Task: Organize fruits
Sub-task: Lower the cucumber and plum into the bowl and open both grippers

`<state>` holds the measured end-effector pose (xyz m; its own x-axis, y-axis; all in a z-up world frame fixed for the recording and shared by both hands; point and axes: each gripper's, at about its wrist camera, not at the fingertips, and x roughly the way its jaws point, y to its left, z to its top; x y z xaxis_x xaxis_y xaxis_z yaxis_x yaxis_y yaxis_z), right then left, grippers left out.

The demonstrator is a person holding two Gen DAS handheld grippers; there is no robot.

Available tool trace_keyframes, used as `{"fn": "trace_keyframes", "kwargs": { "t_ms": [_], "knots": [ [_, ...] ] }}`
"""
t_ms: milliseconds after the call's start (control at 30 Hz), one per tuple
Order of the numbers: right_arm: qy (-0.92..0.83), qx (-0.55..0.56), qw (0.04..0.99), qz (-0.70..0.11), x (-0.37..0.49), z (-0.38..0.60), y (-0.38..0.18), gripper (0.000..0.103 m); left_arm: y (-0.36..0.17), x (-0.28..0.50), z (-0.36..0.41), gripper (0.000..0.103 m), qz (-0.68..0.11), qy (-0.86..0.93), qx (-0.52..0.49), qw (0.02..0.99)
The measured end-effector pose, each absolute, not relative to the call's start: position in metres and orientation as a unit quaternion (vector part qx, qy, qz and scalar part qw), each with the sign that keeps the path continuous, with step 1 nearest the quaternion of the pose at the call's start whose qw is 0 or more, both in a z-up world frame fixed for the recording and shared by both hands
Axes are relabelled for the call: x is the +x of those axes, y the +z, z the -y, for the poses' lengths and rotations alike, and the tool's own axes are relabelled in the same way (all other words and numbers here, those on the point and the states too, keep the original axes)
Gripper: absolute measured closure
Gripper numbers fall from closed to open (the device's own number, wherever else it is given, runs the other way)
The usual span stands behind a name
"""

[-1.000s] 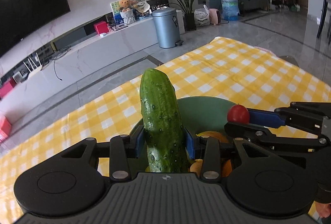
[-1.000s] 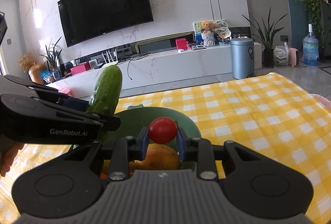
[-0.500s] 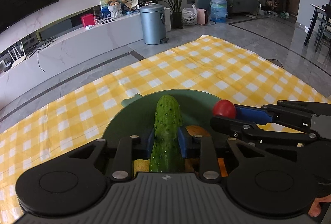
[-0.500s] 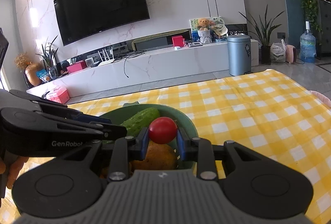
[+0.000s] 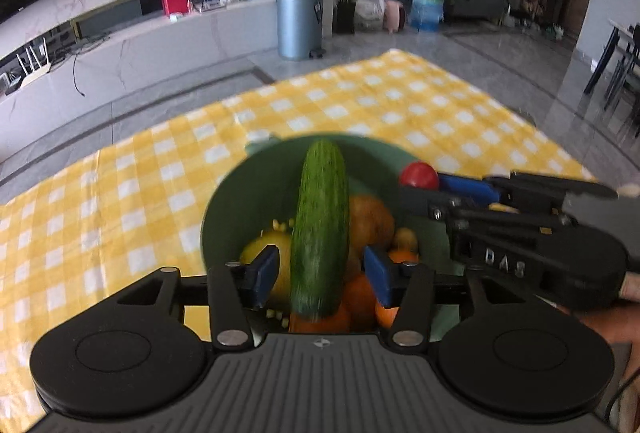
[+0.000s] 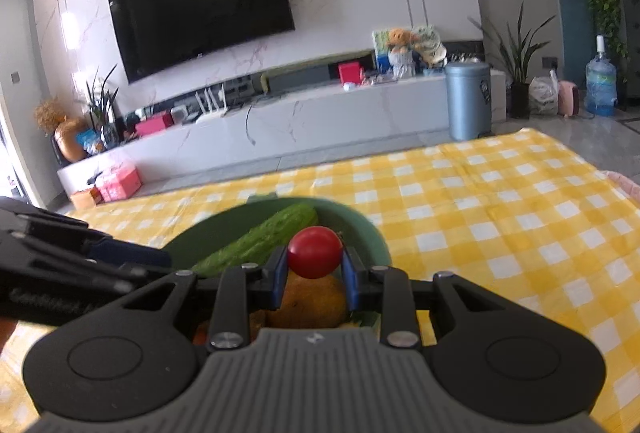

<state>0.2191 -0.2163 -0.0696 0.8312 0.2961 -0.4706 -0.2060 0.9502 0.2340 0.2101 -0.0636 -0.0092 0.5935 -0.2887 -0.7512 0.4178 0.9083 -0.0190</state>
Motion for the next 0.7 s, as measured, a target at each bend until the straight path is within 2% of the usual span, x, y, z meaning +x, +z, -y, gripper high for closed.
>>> {"fn": "trace_keyframes", "kwargs": {
  "t_ms": [233,700],
  "knots": [
    [0.157,0.068,0.942,-0.288,0.221,0.207,-0.073,0.078,-0.016,0.202,0.061,0.045,-0.404,-0.184,0.092,0.891],
    [0.152,0.014,0.935,-0.321,0.221,0.192,-0.081,0.077,-0.018,0.189,0.048,0.045,-0.396,-0.168,0.027,0.902]
  ]
}}
